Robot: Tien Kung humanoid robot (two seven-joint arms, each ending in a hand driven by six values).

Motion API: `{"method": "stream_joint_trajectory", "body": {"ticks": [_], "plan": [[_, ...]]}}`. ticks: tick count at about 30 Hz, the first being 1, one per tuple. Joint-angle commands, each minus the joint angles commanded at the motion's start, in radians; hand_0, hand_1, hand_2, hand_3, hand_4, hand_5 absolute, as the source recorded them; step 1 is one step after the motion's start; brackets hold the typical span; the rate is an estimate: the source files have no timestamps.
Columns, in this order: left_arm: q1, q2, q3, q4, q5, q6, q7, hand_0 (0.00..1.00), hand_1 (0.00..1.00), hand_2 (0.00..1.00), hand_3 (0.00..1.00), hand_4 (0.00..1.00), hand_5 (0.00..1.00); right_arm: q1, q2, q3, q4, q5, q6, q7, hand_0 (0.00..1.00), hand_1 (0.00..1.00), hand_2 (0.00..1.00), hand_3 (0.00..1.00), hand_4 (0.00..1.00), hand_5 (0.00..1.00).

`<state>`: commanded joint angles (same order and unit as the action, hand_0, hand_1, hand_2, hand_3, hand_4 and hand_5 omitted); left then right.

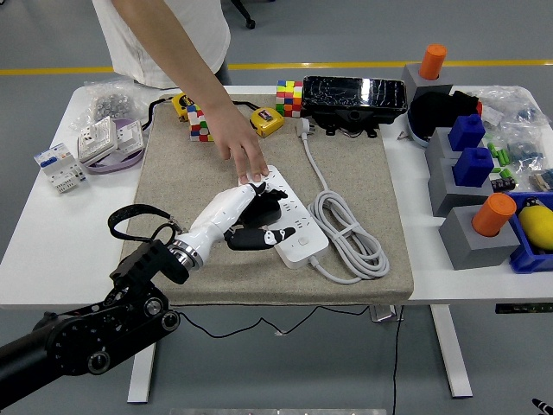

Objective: Put the plug near the board,insert it into the board,press the button,pull the plug out

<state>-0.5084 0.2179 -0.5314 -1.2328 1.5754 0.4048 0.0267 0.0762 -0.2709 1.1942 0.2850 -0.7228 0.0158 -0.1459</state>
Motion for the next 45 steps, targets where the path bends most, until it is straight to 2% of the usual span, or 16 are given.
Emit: {"method": "stream_joint_trajectory", "body": {"ticks": [14, 21, 22, 24, 27, 28, 31, 34, 35, 38, 40, 41, 45], "plan": [[-0.007, -0.015, 0.006, 0.024, 0.002, -0.009, 0.015, 0.7, 0.761, 0.73, 0.701, 0.836, 0.409, -0.001, 0.0, -0.003, 0.0, 0.001, 0.0, 0.0, 0.573, 0.63, 0.601, 0.537, 0.879, 0.41], [0.004, 0.004, -0.021, -0.046, -0.015, -0.005, 0.005, 0.699, 0.759, 0.727, 0.702, 0.837, 0.41, -0.001, -0.001, 0.001, 0.0, -0.001, -0.001, 0.0, 0.573, 0.63, 0.601, 0.536, 0.879, 0.41], [0.007, 0.011, -0.026, -0.069, -0.025, -0.006, 0.003, 0.539, 0.669, 0.681, 0.695, 0.838, 0.409, -0.002, -0.001, 0.002, 0.0, -0.001, 0.0, 0.0, 0.573, 0.63, 0.601, 0.536, 0.879, 0.41], [0.012, 0.022, -0.033, -0.112, -0.042, -0.017, 0.004, 0.539, 0.669, 0.681, 0.695, 0.838, 0.409, -0.003, -0.001, 0.002, 0.0, -0.002, 0.0, 0.0, 0.573, 0.63, 0.601, 0.536, 0.879, 0.41], [0.015, 0.037, -0.042, -0.178, -0.08, -0.073, 0.031, 0.539, 0.669, 0.681, 0.695, 0.838, 0.409, -0.003, -0.001, 0.001, 0.0, -0.003, 0.0, 0.0, 0.573, 0.63, 0.601, 0.536, 0.879, 0.41], [0.015, 0.039, -0.043, -0.192, -0.088, -0.089, 0.039, 0.328, 0.474, 0.549, 0.684, 0.838, 0.4, -0.003, -0.001, 0.001, 0.001, -0.003, 0.0, 0.0, 0.573, 0.63, 0.601, 0.536, 0.879, 0.41], [0.012, 0.044, -0.045, -0.235, -0.089, -0.17, 0.108, 0.328, 0.474, 0.549, 0.684, 0.838, 0.4, -0.002, 0.0, -0.001, 0.001, -0.002, 0.0, 0.0, 0.573, 0.63, 0.601, 0.536, 0.879, 0.41], [0.008, 0.042, -0.046, -0.25, -0.049, -0.241, 0.178, 0.328, 0.474, 0.549, 0.684, 0.838, 0.4, -0.001, 0.0, -0.006, 0.001, 0.0, 0.0, 0.0, 0.573, 0.63, 0.601, 0.536, 0.879, 0.41], [0.006, 0.042, -0.044, -0.252, -0.03, -0.264, 0.201, 0.152, 0.144, 0.211, 0.771, 0.843, 0.346, -0.002, -0.001, -0.007, 0.001, 0.0, 0.0, 0.0, 0.573, 0.63, 0.601, 0.536, 0.879, 0.41], [-0.005, 0.041, -0.036, -0.253, 0.018, -0.338, 0.276, 0.152, 0.144, 0.211, 0.771, 0.843, 0.346, 0.0, -0.003, -0.012, 0.001, 0.002, 0.0, 0.0, 0.573, 0.63, 0.601, 0.536, 0.879, 0.41], [-0.011, 0.039, -0.029, -0.249, 0.028, -0.36, 0.307, 0.152, 0.144, 0.211, 0.771, 0.843, 0.346, 0.0, -0.004, -0.014, 0.0, 0.003, 0.0, 0.0, 0.573, 0.63, 0.601, 0.536, 0.879, 0.41], [-0.015, 0.038, -0.025, -0.245, 0.033, -0.37, 0.324, 0.09, 0.07, 0.135, 0.874, 0.842, 0.34, 0.0, -0.005, -0.015, 0.001, 0.004, 0.0, 0.0, 0.574, 0.63, 0.601, 0.536, 0.879, 0.41], [-0.025, 0.029, -0.015, -0.227, 0.04, -0.4, 0.385, 0.09, 0.07, 0.135, 0.874, 0.842, 0.34, 0.002, -0.007, -0.018, 0.002, 0.005, 0.0, 0.0, 0.574, 0.63, 0.601, 0.536, 0.879, 0.41]]}}
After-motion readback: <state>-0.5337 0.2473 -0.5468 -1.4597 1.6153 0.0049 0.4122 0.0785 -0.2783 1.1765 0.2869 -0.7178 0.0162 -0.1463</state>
